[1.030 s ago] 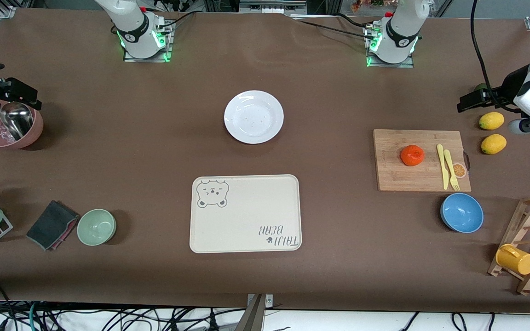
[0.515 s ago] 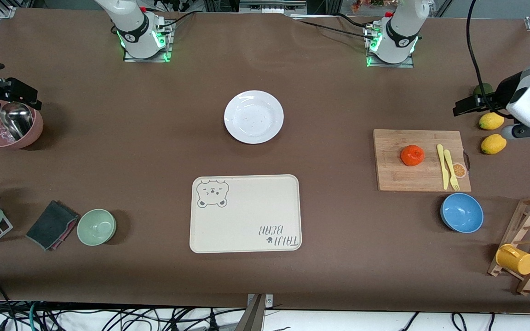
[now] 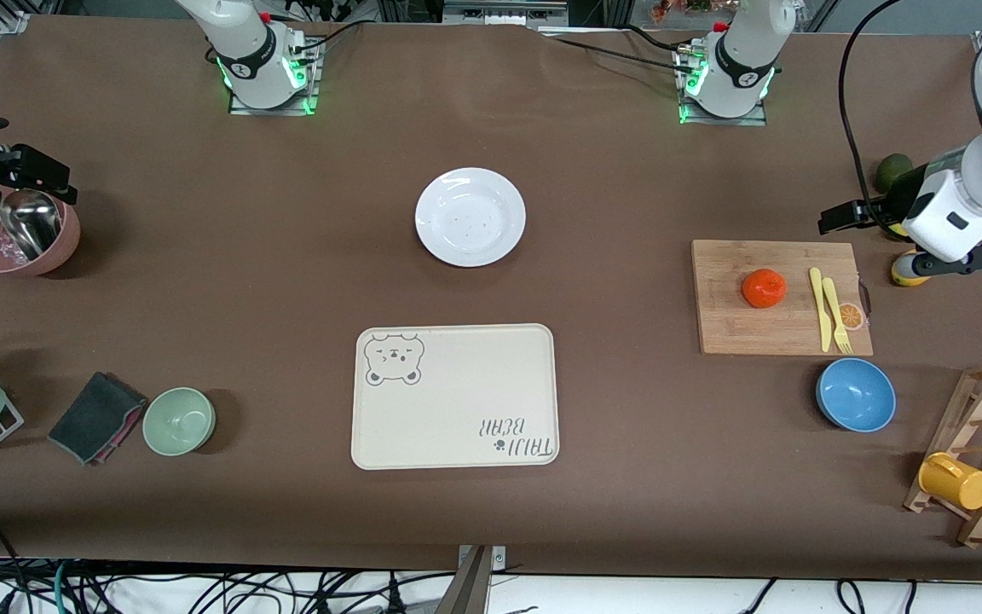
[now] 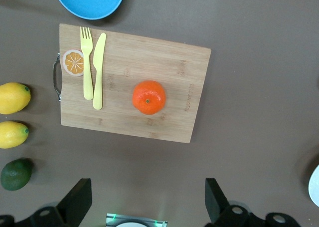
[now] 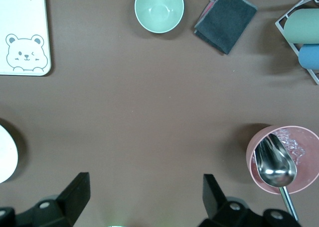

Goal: Place orange and plate with both arms
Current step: 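Move the left gripper over the orange on the cutting board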

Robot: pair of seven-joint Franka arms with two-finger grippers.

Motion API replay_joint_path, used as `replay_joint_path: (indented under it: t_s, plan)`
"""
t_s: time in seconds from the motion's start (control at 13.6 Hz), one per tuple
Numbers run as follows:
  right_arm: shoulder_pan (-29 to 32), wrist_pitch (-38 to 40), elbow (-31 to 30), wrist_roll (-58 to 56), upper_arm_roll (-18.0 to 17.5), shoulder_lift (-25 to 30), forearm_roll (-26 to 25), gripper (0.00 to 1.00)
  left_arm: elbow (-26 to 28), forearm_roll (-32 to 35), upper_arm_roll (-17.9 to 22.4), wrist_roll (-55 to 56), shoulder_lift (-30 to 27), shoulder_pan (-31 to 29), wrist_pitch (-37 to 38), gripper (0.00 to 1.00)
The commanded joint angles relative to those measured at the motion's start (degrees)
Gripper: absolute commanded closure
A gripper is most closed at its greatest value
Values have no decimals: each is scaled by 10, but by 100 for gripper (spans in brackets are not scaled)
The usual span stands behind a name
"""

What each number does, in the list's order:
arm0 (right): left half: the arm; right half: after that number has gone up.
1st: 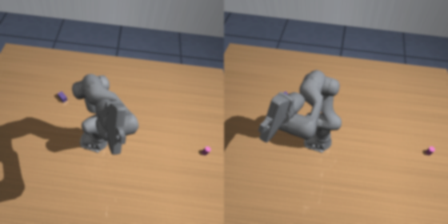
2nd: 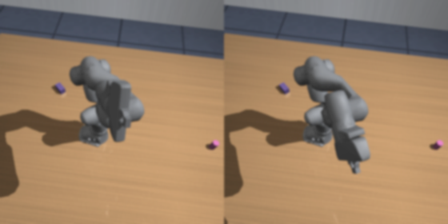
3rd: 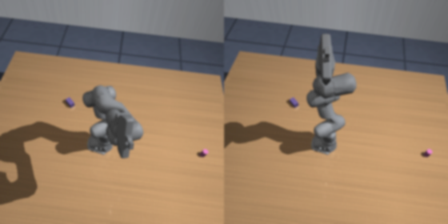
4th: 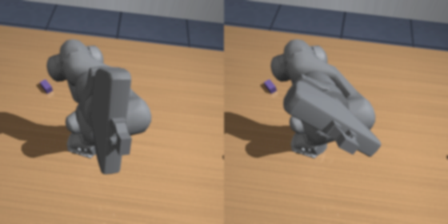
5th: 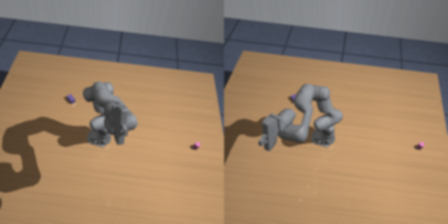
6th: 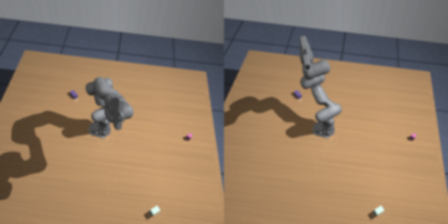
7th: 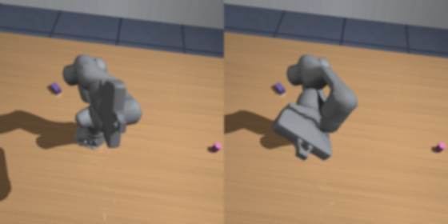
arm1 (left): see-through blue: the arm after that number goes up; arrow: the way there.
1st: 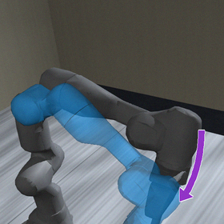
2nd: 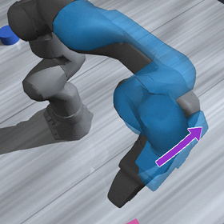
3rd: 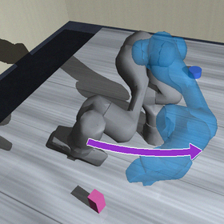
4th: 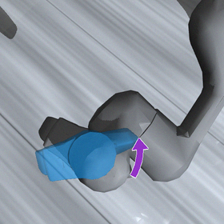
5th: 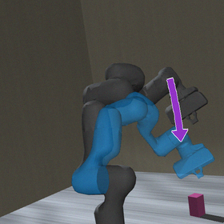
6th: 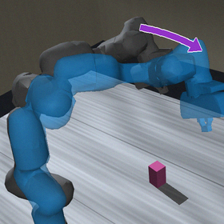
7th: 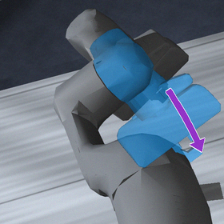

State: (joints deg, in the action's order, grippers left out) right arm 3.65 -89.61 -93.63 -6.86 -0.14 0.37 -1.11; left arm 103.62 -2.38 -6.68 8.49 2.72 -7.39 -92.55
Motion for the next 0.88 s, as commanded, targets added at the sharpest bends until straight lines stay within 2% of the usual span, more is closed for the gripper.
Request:
replay_joint_path:
  t_s: [0.0,0.59,0.81]
  plan:
    - [4,4,-1,-4,-5,3,-3,0,36,-6,0,-8,-22,-4,-26,0]
    - [4,4,-1,-3,-5,2,-3,0,27,-5,0,-7,-28,-5,-15,0]
    - [4,4,-1,-3,-5,2,-3,0,41,-5,0,-8,-12,-12,-41,0]
